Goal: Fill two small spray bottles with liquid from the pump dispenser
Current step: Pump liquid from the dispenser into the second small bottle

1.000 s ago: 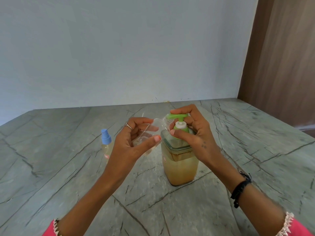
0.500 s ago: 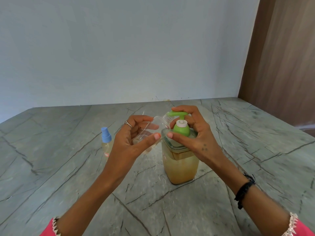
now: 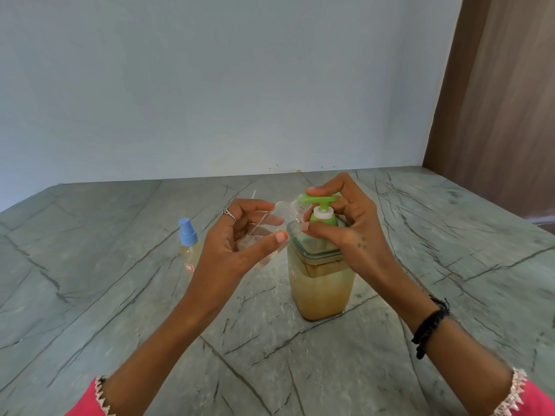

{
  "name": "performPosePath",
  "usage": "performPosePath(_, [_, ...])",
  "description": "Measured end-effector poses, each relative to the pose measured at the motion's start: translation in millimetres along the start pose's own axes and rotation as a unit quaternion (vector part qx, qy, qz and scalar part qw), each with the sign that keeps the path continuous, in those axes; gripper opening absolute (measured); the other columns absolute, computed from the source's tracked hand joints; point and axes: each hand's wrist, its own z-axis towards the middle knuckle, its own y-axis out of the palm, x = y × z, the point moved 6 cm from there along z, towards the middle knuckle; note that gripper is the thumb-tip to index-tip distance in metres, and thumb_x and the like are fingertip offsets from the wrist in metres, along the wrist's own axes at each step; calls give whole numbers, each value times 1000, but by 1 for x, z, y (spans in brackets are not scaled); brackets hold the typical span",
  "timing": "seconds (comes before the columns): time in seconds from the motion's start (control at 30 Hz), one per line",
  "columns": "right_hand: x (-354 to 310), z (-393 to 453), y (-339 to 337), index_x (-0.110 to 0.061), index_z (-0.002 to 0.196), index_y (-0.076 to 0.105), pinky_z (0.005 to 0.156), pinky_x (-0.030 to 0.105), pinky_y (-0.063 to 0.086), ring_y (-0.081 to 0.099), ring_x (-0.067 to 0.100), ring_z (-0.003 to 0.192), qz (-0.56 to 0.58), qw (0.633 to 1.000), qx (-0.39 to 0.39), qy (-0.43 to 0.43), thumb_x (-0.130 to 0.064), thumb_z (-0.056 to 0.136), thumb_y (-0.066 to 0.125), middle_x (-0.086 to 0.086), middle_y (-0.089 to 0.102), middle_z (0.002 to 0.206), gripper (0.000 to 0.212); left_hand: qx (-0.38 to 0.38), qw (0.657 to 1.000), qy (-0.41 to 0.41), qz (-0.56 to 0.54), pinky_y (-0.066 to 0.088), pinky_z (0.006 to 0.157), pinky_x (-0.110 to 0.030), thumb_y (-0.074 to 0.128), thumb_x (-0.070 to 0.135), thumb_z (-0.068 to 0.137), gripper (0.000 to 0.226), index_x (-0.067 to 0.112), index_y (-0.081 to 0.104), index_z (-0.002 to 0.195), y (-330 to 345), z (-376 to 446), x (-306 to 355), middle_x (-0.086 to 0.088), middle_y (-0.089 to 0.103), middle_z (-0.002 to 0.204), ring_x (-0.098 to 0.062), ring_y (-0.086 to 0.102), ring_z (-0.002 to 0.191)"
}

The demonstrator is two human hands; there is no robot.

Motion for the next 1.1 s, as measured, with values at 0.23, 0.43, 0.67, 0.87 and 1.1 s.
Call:
performPosePath(0.23, [-3,-7,3,-12,116,53,77,14,50,62,-1,92,-43,997,-60,-28,-5,81,67,-29,60,100,38,4,1000,-1,-12,51,63,-12,72,29,65,37,28,56,98,0,0,1,20,69,93,-2,66,86])
performPosePath(0.43, [-4,-8,2,-31,116,56,77,15,51,64,1,93,-44,998,-39,-35,-17,78,74,-20,64,100,45,5,1000,0,-13,51,65,-12,67,24,68,32,28,56,98,0,0,1,21,69,91,-1,66,87])
performPosePath(0.67, [1,-4,-1,-6,102,61,78,9,44,60,-7,88,-40,998,1,-56,-15,82,67,-28,61,99,23,2,1000,3,-11,52,66,-14,66,23,69,32,26,56,100,-1,0,1,19,69,93,-3,66,86])
performPosePath(0.87, [0,-6,-1,-27,102,59,74,14,48,65,5,79,-13,998,30,-47,-7,79,68,-10,71,80,32,4,1000,-1,-15,52,71,-16,71,27,68,35,25,58,100,-1,0,-1,10,70,97,-9,68,89])
performPosePath(1.1, [-2,-4,-1,-27,91,60,64,16,51,69,7,77,-2,999,38,-27,-5,78,66,-10,72,83,27,2,1000,-7,-11,52,66,-15,67,23,70,32,24,57,100,2,-1,-4,11,70,96,-8,67,87])
